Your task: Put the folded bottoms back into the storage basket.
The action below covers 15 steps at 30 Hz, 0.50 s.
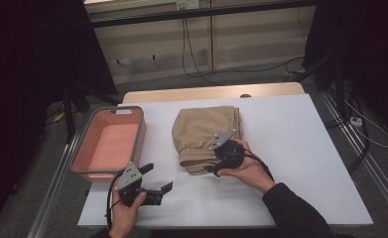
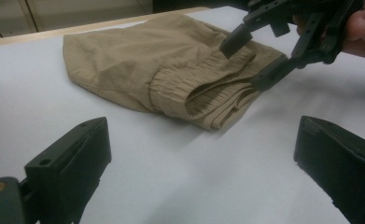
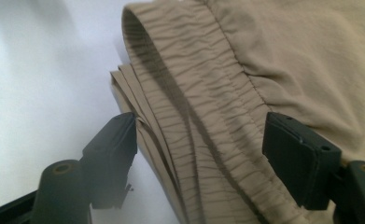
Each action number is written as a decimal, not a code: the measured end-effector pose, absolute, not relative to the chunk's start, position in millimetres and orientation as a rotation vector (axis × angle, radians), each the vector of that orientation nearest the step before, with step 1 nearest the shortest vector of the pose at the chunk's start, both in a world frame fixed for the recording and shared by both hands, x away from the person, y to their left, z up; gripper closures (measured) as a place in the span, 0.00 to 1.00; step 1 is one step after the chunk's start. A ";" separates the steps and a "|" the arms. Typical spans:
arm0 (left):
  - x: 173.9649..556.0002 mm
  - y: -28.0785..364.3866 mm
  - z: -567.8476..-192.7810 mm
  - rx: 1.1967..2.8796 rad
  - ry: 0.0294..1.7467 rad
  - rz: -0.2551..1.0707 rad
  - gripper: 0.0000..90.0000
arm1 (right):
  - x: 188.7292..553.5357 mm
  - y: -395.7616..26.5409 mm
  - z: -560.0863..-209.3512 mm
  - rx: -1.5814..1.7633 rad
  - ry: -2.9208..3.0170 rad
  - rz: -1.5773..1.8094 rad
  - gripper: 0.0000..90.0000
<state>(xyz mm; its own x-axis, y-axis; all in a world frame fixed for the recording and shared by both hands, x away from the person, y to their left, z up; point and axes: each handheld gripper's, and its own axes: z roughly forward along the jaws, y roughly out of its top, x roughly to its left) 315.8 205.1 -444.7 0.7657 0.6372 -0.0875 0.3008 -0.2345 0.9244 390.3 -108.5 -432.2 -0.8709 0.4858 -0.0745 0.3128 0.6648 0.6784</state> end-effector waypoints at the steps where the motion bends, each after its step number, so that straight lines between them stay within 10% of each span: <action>1: 315.9 205.2 -444.6 1.833 0.727 0.372 0.04 | 391.1 -106.5 -436.5 0.621 2.646 0.989 0.34; 15: 316.4 205.4 -445.2 1.835 0.732 0.358 0.04 | 384.3 -95.8 -448.4 0.451 2.699 0.847 0.32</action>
